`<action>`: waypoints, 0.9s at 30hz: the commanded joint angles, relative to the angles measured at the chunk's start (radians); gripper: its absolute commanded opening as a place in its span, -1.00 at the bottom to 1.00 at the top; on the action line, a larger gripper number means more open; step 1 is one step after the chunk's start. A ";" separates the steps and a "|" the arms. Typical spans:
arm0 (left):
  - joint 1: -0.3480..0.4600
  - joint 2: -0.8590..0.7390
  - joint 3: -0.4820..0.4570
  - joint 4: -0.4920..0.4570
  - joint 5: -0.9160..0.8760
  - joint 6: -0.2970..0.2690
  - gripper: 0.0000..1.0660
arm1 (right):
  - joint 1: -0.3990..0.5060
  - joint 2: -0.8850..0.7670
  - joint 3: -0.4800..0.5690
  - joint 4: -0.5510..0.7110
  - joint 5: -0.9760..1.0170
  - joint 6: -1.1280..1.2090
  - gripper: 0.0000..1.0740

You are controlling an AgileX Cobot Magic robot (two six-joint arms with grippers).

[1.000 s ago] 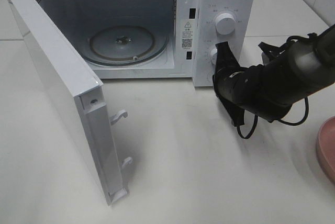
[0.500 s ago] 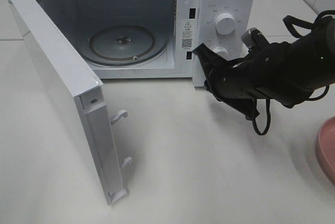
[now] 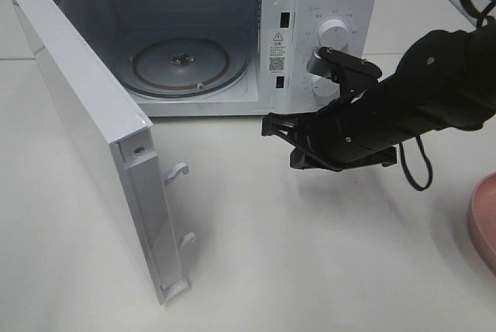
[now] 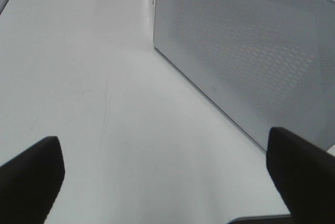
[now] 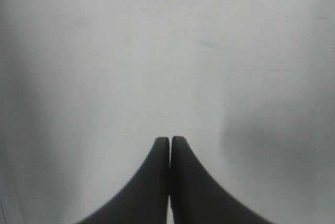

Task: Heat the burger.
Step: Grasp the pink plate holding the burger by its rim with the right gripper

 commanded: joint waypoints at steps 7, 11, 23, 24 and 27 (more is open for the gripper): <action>-0.001 -0.003 0.001 -0.004 -0.014 0.000 0.86 | -0.055 -0.109 0.000 -0.311 0.265 0.010 -0.94; -0.001 -0.003 0.001 -0.004 -0.014 0.000 0.86 | -0.056 -0.162 0.000 -0.425 0.379 0.070 -0.89; -0.001 -0.003 0.001 -0.004 -0.014 0.000 0.86 | -0.104 -0.257 0.000 -0.629 0.509 0.230 -0.34; -0.001 -0.003 0.001 -0.004 -0.014 0.000 0.86 | -0.111 -0.265 0.000 -0.647 0.522 0.231 -0.20; -0.001 -0.003 0.001 -0.004 -0.014 0.000 0.86 | -0.128 -0.280 0.000 -0.695 0.558 0.231 0.24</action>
